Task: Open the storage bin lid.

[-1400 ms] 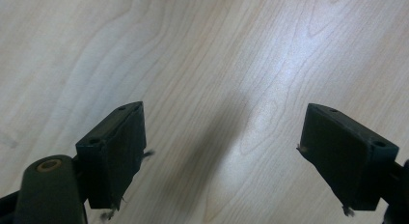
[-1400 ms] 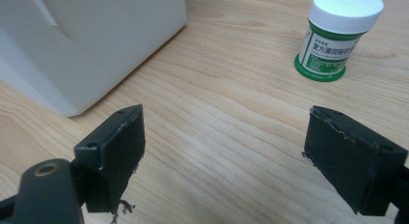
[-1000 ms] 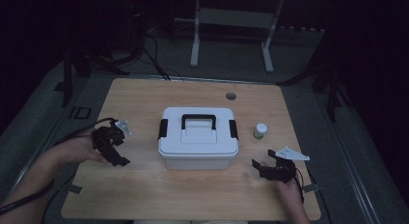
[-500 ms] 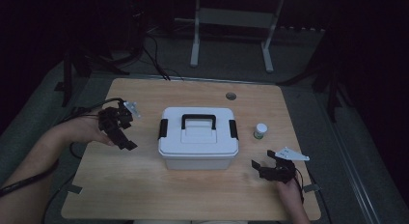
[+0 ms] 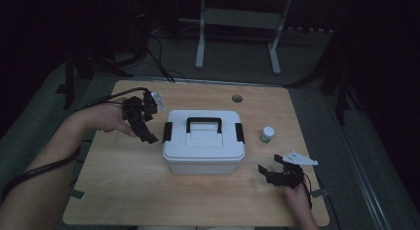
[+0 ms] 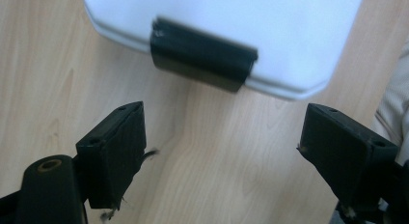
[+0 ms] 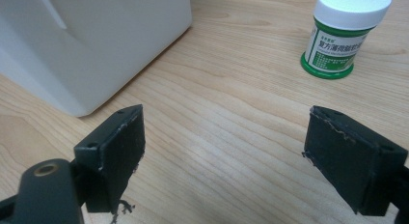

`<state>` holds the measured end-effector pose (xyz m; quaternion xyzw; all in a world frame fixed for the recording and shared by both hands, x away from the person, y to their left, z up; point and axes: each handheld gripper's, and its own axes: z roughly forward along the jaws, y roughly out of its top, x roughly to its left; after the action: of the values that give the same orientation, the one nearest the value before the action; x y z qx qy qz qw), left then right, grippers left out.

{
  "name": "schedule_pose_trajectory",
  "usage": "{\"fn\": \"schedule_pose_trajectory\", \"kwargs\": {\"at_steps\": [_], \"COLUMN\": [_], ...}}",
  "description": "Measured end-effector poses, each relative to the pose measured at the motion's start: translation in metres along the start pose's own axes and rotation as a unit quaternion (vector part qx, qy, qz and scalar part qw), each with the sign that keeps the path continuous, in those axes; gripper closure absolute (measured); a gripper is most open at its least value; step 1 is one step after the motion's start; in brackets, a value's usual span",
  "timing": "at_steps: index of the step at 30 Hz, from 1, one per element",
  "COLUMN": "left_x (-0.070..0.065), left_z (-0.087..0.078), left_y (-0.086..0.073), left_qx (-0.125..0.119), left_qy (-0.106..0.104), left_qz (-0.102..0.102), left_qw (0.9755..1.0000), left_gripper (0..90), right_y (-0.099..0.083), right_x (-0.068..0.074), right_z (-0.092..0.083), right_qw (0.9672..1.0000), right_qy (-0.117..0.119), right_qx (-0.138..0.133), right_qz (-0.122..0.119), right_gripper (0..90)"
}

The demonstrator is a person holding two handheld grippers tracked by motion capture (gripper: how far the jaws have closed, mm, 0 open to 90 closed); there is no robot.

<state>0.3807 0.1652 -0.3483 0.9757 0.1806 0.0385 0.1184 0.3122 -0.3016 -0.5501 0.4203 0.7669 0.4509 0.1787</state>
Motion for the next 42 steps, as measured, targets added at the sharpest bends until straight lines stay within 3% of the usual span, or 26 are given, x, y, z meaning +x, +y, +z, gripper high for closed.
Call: {"fn": "schedule_pose_trajectory", "kwargs": {"at_steps": [16, 25, 26, 30, 36, 41, 42], "left_x": [-0.001, 0.003, 0.003, 0.002, 0.000, 0.000, 0.000], "left_z": [0.005, 0.011, 0.014, 0.019, 0.025, 0.030, 0.032], "left_y": [0.055, 0.085, 0.092, 0.106, 0.125, 0.135, 0.138], "left_qx": [0.021, 0.017, 0.017, 0.017, 0.021, 0.029, 0.031], "left_qy": [0.005, 0.005, 0.009, 0.002, 0.008, 0.007, 0.013], "left_qz": [0.043, 0.062, 0.072, 0.085, 0.103, 0.115, 0.123], "left_qw": [0.9988, 0.9979, 0.9972, 0.9962, 0.9944, 0.9930, 0.9918], "left_gripper": [16.5, 16.9, 16.9, 17.1, 19.6, 20.1, 20.4], "right_y": [-0.001, -0.003, -0.003, -0.003, -0.003, -0.004, -0.003], "right_x": [-0.001, 0.000, 0.000, -0.001, -0.001, -0.001, -0.001], "right_z": [0.000, 0.001, 0.001, 0.000, -0.002, -0.002, -0.002], "right_qw": [1.0000, 1.0000, 1.0000, 0.9999, 0.9999, 0.9998, 0.9998], "right_qy": [0.007, 0.009, 0.009, 0.011, 0.015, 0.017, 0.018], "right_qx": [-0.002, 0.002, 0.003, 0.001, -0.003, -0.003, -0.004], "right_qz": [0.006, 0.000, 0.000, 0.002, 0.005, 0.006, 0.005], "right_gripper": [14.2, 14.2, 14.2, 14.2, 14.3, 14.3, 14.2]}}
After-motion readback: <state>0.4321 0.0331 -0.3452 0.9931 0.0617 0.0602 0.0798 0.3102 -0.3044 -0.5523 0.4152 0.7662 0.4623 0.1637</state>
